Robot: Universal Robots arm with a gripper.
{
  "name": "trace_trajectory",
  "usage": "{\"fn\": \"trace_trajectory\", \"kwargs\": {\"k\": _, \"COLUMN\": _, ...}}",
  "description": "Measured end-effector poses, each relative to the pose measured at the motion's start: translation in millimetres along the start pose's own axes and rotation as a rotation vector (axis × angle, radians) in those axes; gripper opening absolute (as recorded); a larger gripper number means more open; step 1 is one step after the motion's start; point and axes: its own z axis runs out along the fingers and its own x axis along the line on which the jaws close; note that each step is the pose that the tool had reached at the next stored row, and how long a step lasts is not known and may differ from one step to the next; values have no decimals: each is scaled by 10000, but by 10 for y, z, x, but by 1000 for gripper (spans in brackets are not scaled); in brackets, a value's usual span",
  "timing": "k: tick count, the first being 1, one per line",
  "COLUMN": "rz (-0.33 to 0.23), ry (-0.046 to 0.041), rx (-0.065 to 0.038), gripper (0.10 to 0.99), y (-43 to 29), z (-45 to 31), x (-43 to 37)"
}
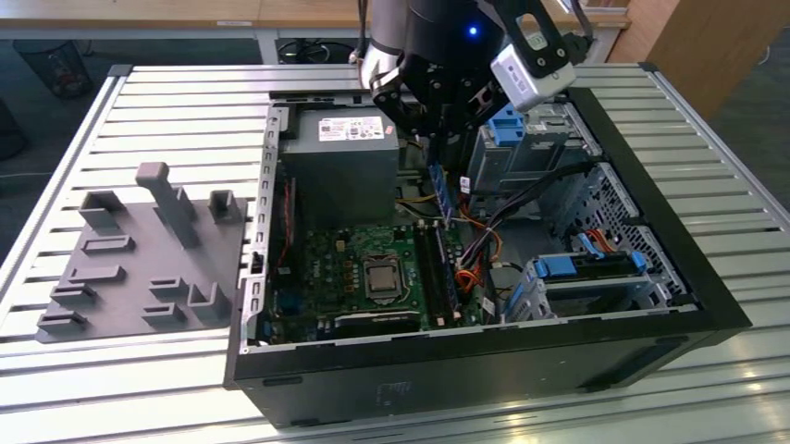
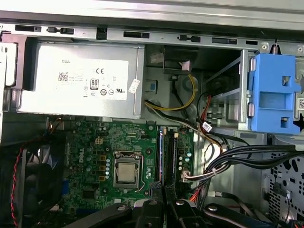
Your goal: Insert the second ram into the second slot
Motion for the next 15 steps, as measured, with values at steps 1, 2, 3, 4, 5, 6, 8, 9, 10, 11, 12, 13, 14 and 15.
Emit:
{"fn": "trace_trajectory", "kwargs": {"k": 1, "rz": 0, "ry": 0, "rx": 0, "gripper": 137, "y": 0, "z": 4, "x": 0}}
{"fn": "trace_trajectory", "kwargs": {"k": 2, "rz": 0, "ry": 0, "rx": 10, "gripper": 137, "y": 0, "z": 8, "x": 0}}
{"fn": "trace_trajectory", "kwargs": {"k": 3, "rz": -1, "ry": 1, "rx": 23, "gripper": 137, "y": -1, "z": 13, "x": 0}}
{"fn": "trace_trajectory", "kwargs": {"k": 4, "rz": -2, "ry": 1, "rx": 27, "gripper": 137, "y": -1, "z": 20, "x": 0}}
{"fn": "trace_trajectory", "kwargs": {"k": 5, "rz": -1, "ry": 1, "rx": 29, "gripper": 137, "y": -1, "z": 27, "x": 0}}
{"fn": "trace_trajectory", "kwargs": {"k": 6, "rz": -1, "ry": 1, "rx": 32, "gripper": 137, "y": -2, "z": 34, "x": 1}}
{"fn": "trace_trajectory", "kwargs": {"k": 8, "rz": -1, "ry": 1, "rx": 36, "gripper": 137, "y": -2, "z": 49, "x": 1}}
{"fn": "trace_trajectory", "kwargs": {"k": 9, "rz": 0, "ry": 1, "rx": 39, "gripper": 137, "y": -2, "z": 57, "x": 1}}
{"fn": "trace_trajectory", "kwargs": {"k": 10, "rz": 2, "ry": 1, "rx": 45, "gripper": 137, "y": -3, "z": 64, "x": 1}}
{"fn": "trace_trajectory", "kwargs": {"k": 11, "rz": 15, "ry": 1, "rx": 52, "gripper": 137, "y": -3, "z": 73, "x": 1}}
{"fn": "trace_trajectory", "kwargs": {"k": 12, "rz": 55, "ry": 0, "rx": 61, "gripper": 137, "y": -3, "z": 83, "x": 1}}
{"fn": "trace_trajectory", "kwargs": {"k": 13, "rz": 113, "ry": -1, "rx": 69, "gripper": 137, "y": -3, "z": 92, "x": 1}}
{"fn": "trace_trajectory", "kwargs": {"k": 14, "rz": 173, "ry": -4, "rx": 84, "gripper": 137, "y": -4, "z": 101, "x": 1}}
{"fn": "trace_trajectory", "kwargs": {"k": 15, "rz": 232, "ry": -5, "rx": 101, "gripper": 137, "y": -4, "z": 110, "x": 2}}
